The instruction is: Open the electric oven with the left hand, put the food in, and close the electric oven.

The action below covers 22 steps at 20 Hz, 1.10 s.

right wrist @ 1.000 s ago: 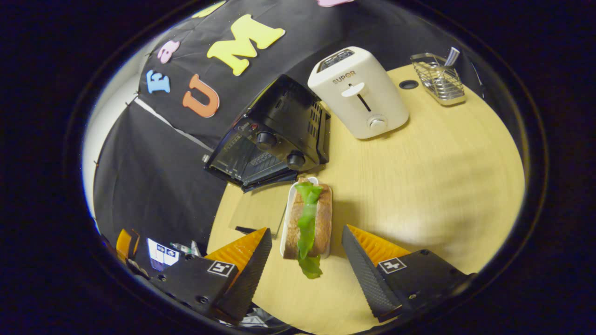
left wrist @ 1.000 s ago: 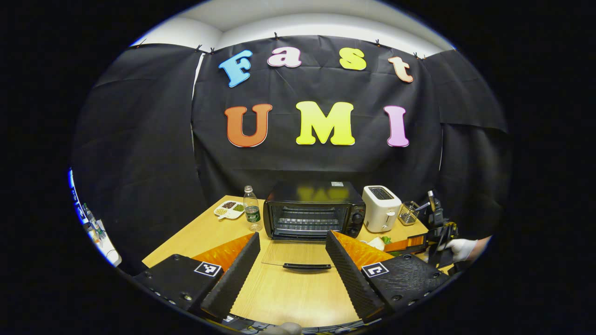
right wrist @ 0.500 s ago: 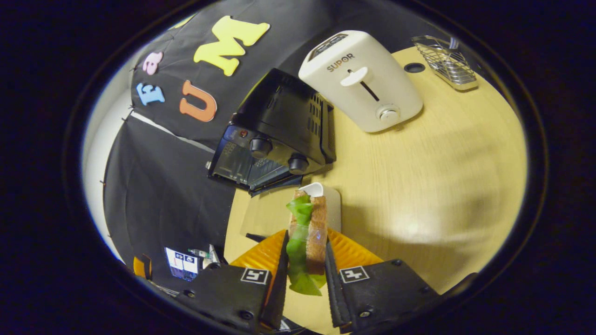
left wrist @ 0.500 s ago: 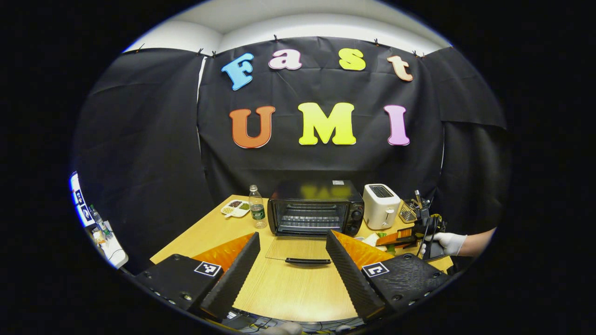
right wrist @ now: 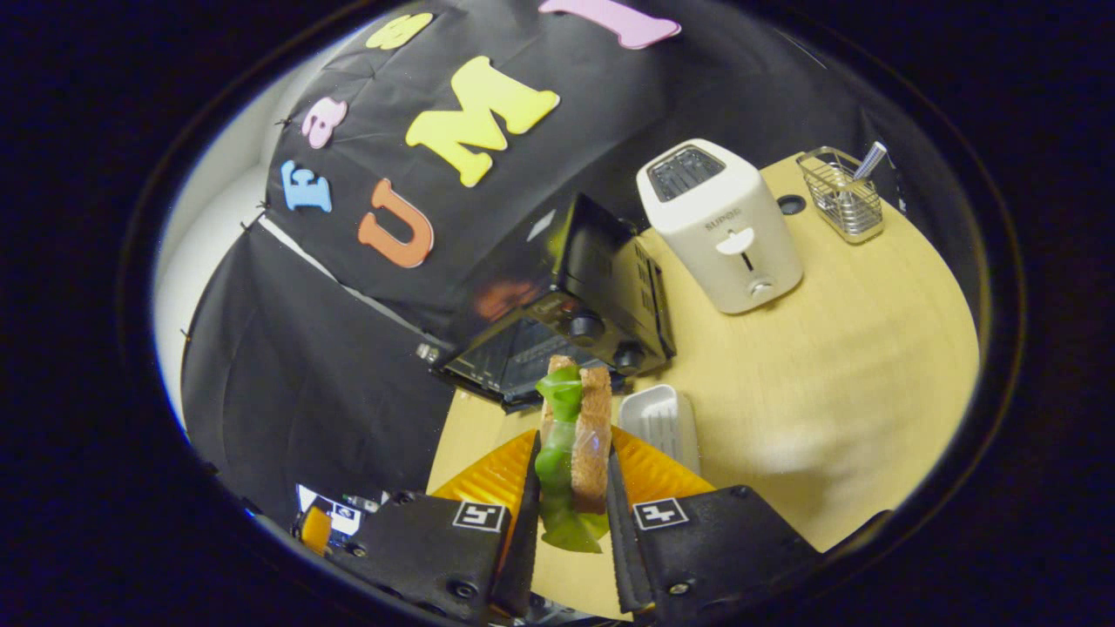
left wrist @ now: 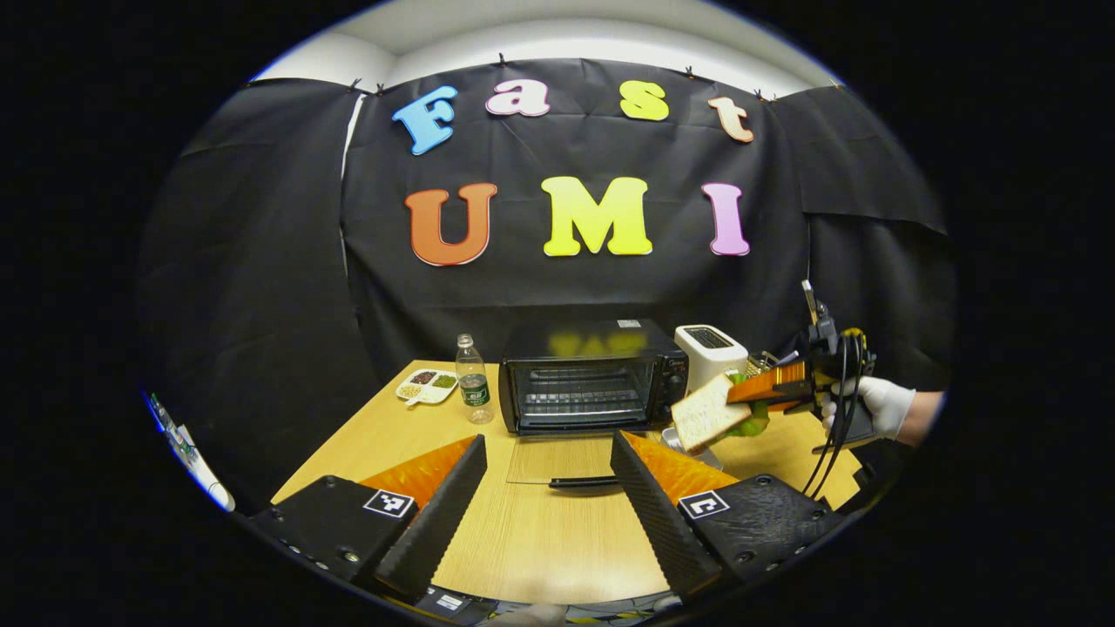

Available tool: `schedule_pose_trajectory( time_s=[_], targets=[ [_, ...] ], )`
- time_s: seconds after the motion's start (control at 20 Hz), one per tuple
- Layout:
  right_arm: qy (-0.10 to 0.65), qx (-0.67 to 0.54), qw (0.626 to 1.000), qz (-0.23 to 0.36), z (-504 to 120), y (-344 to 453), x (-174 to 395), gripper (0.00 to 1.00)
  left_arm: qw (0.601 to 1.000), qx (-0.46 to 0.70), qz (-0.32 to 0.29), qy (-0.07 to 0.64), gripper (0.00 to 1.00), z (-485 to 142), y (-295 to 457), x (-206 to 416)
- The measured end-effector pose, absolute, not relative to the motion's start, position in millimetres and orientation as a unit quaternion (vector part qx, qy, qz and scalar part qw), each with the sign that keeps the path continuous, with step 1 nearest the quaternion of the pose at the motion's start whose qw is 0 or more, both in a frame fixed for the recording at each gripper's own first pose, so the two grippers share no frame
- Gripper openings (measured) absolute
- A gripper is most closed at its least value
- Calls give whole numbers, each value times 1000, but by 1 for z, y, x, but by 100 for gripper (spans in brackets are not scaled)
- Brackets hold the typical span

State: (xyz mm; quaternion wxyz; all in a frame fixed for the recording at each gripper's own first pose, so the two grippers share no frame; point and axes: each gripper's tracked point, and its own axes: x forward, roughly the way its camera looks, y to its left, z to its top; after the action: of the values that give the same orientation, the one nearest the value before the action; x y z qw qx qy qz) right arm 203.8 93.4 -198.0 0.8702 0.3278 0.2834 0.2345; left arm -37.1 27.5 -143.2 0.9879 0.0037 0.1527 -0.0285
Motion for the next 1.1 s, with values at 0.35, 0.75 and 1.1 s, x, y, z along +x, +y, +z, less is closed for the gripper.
schedule_pose_trajectory(
  time_s=[0.35, 0.75, 1.1],
  targets=[
    [173, 427, 874, 155, -159, 183, 217, 40, 985, 7, -62, 164, 95, -153, 70, -29],
    [123, 568, 811, 58, -210, 253, 274, 40, 982, 35, -91, 161, 95, -135, 101, -30],
    [85, 635, 768, 11, -231, 290, 337, 40, 980, 34, -82, 178, 95, -133, 126, -34]
  ],
)
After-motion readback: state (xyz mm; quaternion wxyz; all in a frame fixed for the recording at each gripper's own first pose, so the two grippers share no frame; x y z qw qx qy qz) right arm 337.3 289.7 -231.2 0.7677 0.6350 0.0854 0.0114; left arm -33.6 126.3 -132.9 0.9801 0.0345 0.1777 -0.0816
